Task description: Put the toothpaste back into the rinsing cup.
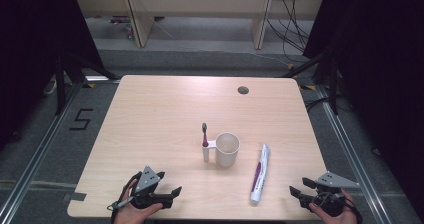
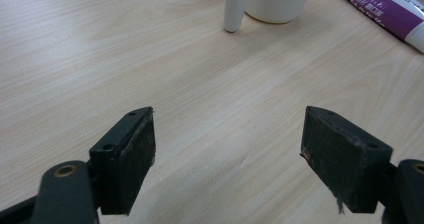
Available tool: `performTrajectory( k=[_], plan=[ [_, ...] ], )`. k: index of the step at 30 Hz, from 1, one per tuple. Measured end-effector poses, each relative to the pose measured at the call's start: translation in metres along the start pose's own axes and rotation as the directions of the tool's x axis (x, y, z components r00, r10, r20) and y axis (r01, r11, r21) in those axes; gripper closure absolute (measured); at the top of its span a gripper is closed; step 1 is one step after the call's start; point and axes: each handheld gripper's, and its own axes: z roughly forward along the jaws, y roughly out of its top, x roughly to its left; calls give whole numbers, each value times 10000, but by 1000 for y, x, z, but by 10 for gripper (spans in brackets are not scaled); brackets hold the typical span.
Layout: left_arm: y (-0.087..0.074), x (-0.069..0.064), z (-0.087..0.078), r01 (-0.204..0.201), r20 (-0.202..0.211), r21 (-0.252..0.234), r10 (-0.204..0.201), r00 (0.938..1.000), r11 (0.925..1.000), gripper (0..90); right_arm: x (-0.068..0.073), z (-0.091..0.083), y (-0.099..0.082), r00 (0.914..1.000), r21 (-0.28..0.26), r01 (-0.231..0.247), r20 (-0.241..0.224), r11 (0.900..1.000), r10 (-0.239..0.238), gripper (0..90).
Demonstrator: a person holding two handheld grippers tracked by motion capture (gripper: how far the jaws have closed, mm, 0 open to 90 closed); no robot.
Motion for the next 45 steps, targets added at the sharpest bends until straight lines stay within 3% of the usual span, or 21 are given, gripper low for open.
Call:
performTrajectory(
  k=[1, 5, 6, 8, 10, 14, 19, 20, 21, 25, 26, 28, 33, 35, 36, 40, 41, 42, 43, 44, 45],
  plan=[
    [0, 1, -1, -225, 2, 156, 225, 9997, 9996, 217, -1, 0, 1, 9993, -40, 381, 23, 9993, -381, 440],
    [-2, -1, -1, -143, -57, 75, 144, 9999, 9999, 218, 7, 4, 7, 9993, 6, 240, -285, 9997, -240, 534],
    [-2, -1, -2, -269, -93, 130, 271, 9996, 9996, 218, 8, 6, 8, 9990, 36, 318, -317, 9995, -316, 560],
    [-3, -1, -2, -96, -90, 66, 97, 9999, 9999, 218, 11, 8, 12, 9969, 15, 686, -393, 9976, -685, 580],
    [-4, -2, -3, -64, -129, 89, 65, 9999, 9999, 218, 15, 10, 14, 9971, 228, 375, -666, 9990, -359, 578],
    [-4, -1, -4, -248, -121, 234, 251, 9996, 9994, 218, 17, 17, 19, 9959, 228, 419, -812, 9989, -399, 556],
    [-4, -1, -3, -201, -105, 156, 203, 9997, 9997, 219, 24, 22, 27, 9954, 557, -37, -949, 9984, 90, 523],
    [-4, -1, -3, -207, -106, 206, 209, 9997, 9996, 218, 22, 24, 29, 9960, 549, 284, -856, 9981, -237, 518],
    [-4, -1, -3, -222, -97, 220, 224, 9997, 9995, 219, 26, 24, 31, 9962, 766, -2, -871, 9971, 69, 510],
    [-4, -1, -3, -214, -70, 239, 215, 9997, 9995, 218, 27, 33, 40, 9965, 707, 188, -829, 9973, -129, 421],
    [-4, -1, -3, -219, -73, 248, 221, 9997, 9995, 219, 26, 34, 43, 9966, 747, 442, -731, 9962, -388, 407],
    [-4, -2, -1, -89, -37, 80, 89, 10000, 9999, 219, 28, 38, 45, 9966, 883, 109, -824, 9960, -36, 362],
    [-4, -3, -1, -86, -57, 117, 87, 9999, 9999, 218, 36, 47, 53, 9981, 1384, 42, -608, 9904, 43, 280],
    [-4, -3, -1, -129, -73, 196, 131, 9999, 9997, 219, 37, 53, 54, 9975, 1243, 454, -589, 9912, -383, 281],
    [-4, -3, -1, -122, -82, 223, 124, 9999, 9997, 219, 40, 53, 55, 9983, 1433, 306, -544, 9892, -230, 281],
    [-3, -3, -1, -173, -41, 102, 173, 9998, 9998, 226, 43, 60, 60, 9973, 1590, 603, -516, 9854, -527, 281],
    [-3, -3, -1, -157, -27, 62, 158, 9999, 9999, 227, 44, 65, 60, 9969, 1351, 674, -502, 9885, -611, 281],
    [-3, -3, -1, -147, -20, 47, 147, 9999, 9999, 227, 49, 68, 60, 9988, 1265, 177, -469, 9918, -118, 281],
    [-3, -3, -1, -147, -20, 47, 147, 9999, 9999, 227, 49, 68, 60, 9988, 1265, 177, -469, 9918, -118, 281],
    [-3, -3, -1, -107, -30, 4, 107, 9999, 9999, 227, 46, 67, 63, 9958, 1723, 826, -540, 9816, -743, 281],
    [-3, -3, -1, -99, -31, 13, 99, 9999, 10000, 227, 49, 74, 62, 9964, 1470, 695, -589, 9867, -614, 281]
  ],
)
